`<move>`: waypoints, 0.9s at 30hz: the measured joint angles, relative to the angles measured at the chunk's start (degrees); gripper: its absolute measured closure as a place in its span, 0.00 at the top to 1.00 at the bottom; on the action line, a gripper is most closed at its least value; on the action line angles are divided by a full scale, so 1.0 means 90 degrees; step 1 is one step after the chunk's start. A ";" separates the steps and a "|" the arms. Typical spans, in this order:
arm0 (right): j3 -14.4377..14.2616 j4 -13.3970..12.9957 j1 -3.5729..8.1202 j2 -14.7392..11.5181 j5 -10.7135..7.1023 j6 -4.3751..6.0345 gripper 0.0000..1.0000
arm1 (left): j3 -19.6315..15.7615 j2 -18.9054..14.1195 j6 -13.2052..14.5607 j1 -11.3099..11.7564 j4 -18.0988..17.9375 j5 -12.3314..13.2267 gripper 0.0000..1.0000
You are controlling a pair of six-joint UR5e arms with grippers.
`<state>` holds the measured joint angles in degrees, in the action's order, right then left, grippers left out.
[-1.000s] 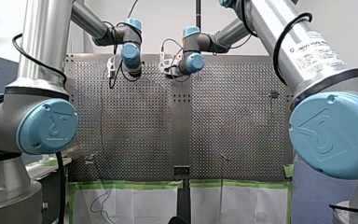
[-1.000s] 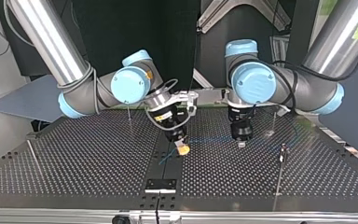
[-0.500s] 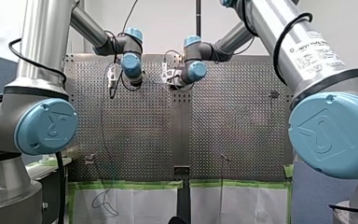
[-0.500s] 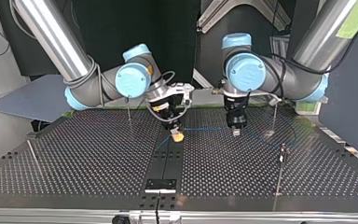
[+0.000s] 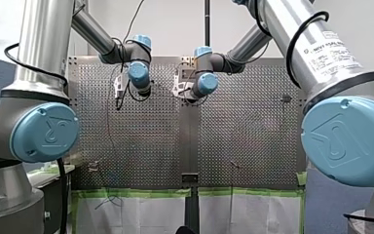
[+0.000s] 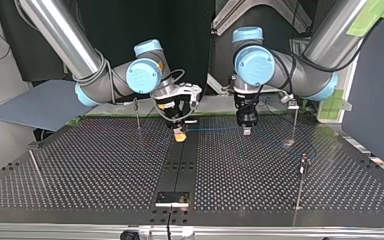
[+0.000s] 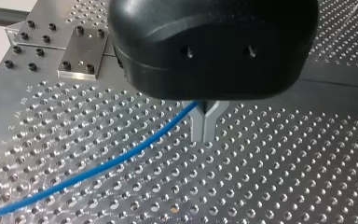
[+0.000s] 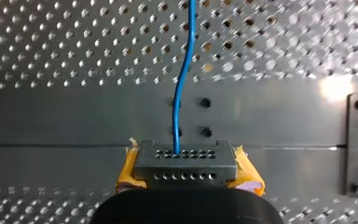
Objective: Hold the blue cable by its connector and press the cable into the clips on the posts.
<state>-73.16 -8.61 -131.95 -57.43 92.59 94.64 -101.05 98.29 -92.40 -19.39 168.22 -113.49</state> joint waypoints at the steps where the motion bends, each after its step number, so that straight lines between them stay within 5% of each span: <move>1: -0.0069 -0.0066 -0.0003 0.0000 0.0028 -0.0033 0.00 | -0.0016 0.0000 -0.0006 -0.0024 -0.0029 -0.0025 0.00; 14: -0.0765 -0.0765 0.0051 0.0000 0.0090 -0.0165 0.00 | -0.0452 0.0089 -0.0068 -0.0407 -0.0401 -0.0229 0.00; 27: -0.1503 -0.1501 0.0157 0.0007 0.0168 -0.0215 0.00 | -0.0870 0.0781 -0.0091 -0.1016 -0.1129 -0.0619 0.00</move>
<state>-86.69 -22.12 -130.54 -57.37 94.10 92.70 -108.88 105.32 -93.22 -28.54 158.06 -119.06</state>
